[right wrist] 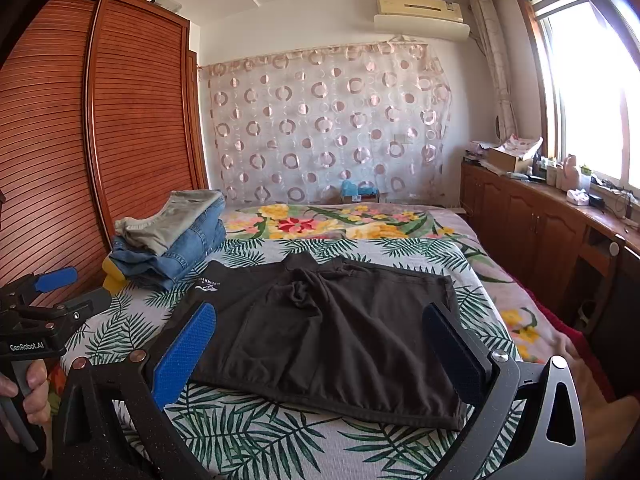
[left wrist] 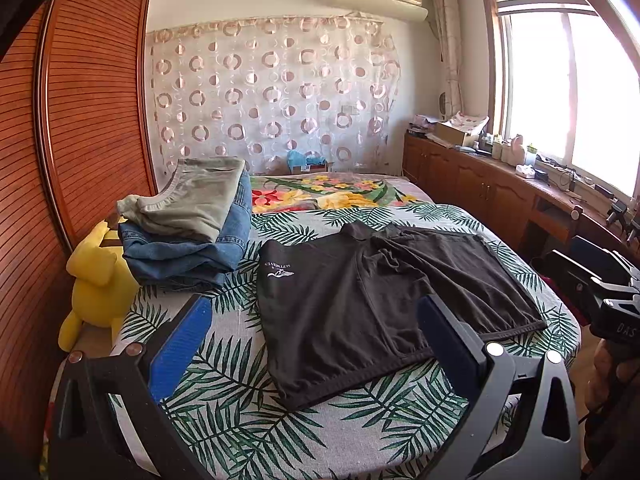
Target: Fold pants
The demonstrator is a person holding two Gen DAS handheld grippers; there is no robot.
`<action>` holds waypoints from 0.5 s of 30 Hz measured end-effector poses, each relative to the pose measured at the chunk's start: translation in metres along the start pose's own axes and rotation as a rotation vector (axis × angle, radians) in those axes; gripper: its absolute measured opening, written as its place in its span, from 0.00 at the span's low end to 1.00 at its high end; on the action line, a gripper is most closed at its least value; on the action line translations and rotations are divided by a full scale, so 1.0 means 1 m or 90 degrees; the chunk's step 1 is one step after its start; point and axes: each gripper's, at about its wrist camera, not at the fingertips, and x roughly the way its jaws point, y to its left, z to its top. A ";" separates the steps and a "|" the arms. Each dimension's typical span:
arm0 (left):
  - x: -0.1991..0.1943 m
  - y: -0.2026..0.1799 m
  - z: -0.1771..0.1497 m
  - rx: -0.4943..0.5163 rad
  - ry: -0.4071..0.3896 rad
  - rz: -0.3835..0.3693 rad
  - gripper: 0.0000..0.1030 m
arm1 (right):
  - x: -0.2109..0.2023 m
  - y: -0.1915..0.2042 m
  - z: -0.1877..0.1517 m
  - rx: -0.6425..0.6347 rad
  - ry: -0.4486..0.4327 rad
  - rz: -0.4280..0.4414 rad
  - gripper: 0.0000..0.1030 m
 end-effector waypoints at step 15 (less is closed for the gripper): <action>0.001 0.000 -0.002 -0.001 -0.001 -0.002 1.00 | -0.001 0.000 0.000 0.002 0.000 0.000 1.00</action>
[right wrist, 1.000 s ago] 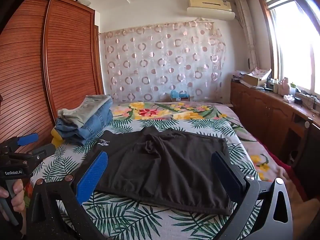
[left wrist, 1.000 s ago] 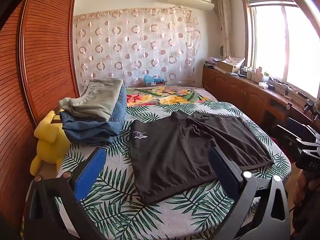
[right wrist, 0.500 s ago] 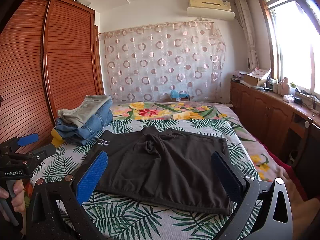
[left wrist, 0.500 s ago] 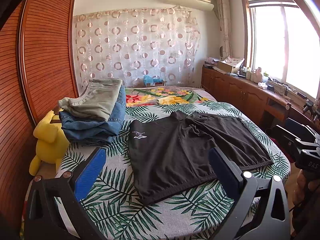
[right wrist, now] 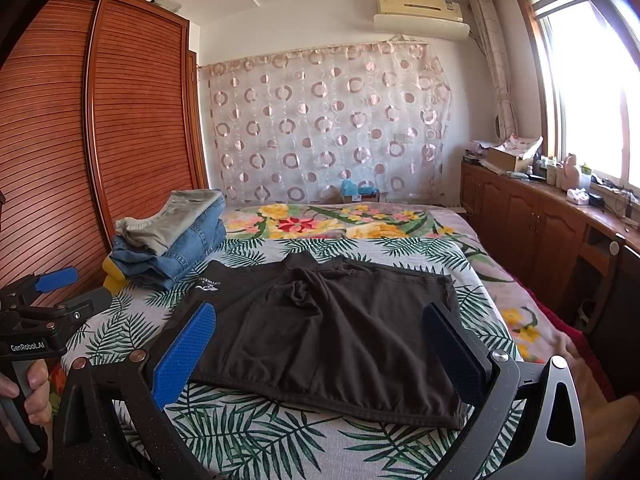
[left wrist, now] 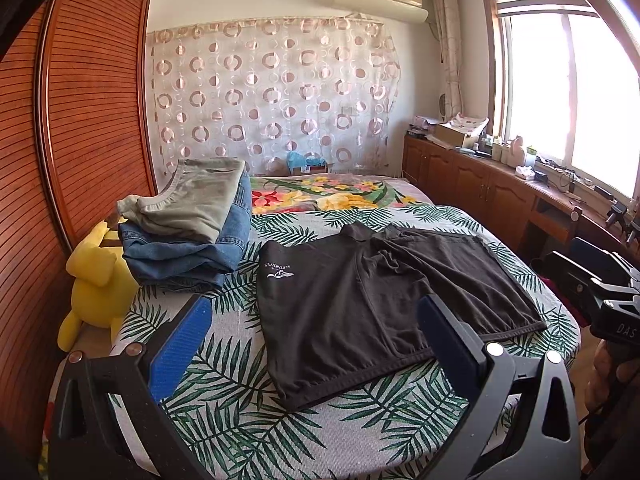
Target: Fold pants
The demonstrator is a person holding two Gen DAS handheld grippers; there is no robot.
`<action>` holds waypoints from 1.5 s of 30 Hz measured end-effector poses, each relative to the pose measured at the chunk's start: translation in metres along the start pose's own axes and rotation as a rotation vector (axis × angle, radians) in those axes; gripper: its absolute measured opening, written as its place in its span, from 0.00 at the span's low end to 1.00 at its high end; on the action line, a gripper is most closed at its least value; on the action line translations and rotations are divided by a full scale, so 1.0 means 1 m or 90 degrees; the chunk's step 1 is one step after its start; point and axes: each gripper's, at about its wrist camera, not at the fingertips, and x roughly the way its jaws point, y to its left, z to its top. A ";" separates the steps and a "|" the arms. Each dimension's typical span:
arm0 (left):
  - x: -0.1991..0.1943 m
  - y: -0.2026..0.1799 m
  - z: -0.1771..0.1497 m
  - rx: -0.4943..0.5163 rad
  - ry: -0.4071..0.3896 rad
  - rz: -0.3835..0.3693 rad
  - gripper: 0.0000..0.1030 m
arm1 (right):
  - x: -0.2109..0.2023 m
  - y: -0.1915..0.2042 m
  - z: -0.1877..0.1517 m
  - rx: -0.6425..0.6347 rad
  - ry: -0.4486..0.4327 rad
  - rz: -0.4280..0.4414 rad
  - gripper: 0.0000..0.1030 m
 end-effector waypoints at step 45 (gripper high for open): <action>-0.002 -0.002 0.007 -0.002 0.000 -0.001 1.00 | 0.000 0.000 0.000 -0.001 0.000 0.000 1.00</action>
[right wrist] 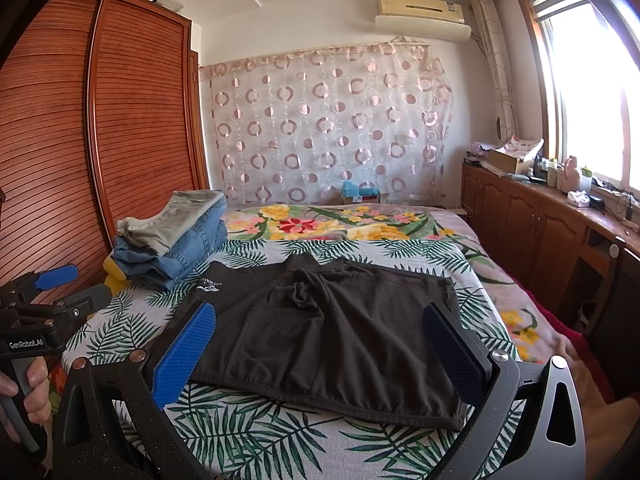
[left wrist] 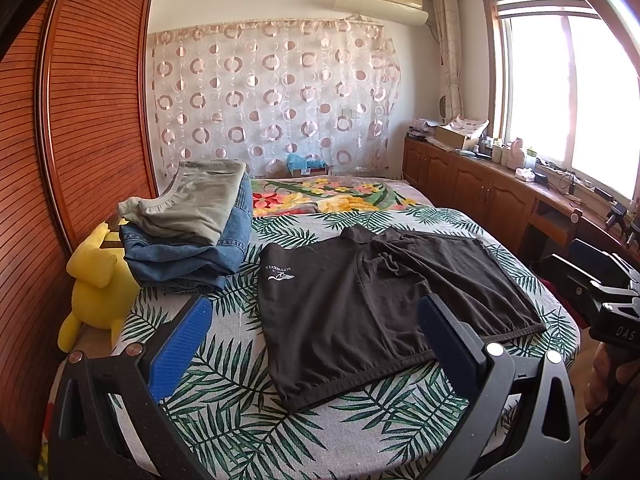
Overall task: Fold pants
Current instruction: 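Move both tools toward the black pants' waistband edge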
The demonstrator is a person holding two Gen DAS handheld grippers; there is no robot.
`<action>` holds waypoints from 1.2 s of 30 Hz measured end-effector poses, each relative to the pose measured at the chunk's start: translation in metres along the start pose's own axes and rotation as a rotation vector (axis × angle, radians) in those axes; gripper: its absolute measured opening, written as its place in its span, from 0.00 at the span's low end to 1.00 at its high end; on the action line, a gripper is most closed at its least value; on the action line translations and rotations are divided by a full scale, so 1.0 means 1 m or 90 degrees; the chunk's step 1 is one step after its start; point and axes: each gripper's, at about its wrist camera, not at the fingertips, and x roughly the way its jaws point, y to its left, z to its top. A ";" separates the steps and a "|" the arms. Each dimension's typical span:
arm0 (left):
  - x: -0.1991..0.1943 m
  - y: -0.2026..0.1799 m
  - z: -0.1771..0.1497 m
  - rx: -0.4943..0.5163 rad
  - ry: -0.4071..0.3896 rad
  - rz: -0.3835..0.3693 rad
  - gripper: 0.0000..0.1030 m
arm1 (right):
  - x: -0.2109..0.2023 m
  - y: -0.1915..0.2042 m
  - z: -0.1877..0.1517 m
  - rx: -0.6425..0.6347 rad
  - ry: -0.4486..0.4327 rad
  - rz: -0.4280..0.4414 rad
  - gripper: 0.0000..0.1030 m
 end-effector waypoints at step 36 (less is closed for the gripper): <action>0.067 0.049 -0.061 -0.045 0.146 0.009 1.00 | 0.028 -0.040 -0.020 0.000 0.127 -0.064 1.00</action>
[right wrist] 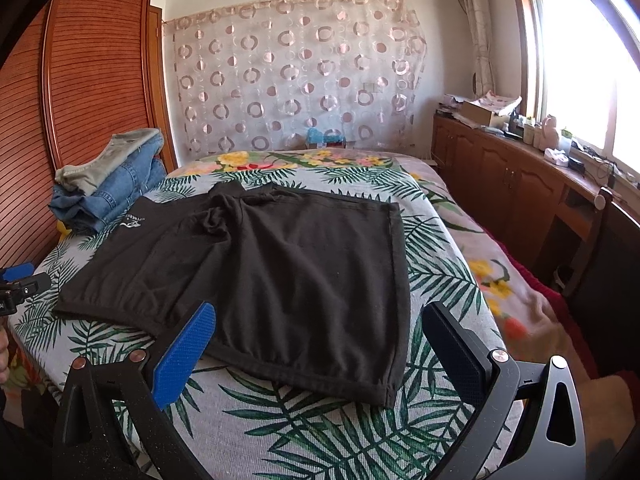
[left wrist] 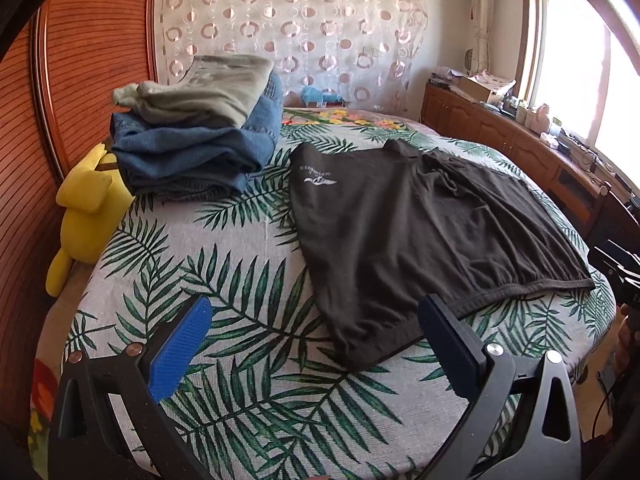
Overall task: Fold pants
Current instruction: 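Move both tools toward the black pants' waistband edge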
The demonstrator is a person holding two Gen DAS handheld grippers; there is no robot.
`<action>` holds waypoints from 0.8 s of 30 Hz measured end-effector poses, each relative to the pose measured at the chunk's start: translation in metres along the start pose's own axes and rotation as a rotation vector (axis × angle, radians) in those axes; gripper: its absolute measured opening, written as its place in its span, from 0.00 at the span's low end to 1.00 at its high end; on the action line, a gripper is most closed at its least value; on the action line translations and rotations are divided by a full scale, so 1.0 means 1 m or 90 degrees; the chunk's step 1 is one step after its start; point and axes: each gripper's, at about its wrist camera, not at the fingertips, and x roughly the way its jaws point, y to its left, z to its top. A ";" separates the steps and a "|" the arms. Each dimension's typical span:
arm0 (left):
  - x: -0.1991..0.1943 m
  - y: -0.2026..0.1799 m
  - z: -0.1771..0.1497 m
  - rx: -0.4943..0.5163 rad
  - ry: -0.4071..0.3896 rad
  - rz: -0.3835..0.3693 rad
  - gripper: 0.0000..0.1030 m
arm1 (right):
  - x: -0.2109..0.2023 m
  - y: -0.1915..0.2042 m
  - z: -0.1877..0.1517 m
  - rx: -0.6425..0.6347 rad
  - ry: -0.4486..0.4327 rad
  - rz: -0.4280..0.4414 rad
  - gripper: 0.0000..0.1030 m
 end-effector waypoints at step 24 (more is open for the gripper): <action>0.007 0.003 -0.013 -0.001 0.029 -0.101 0.45 | -0.011 -0.009 0.010 -0.046 0.084 0.020 1.00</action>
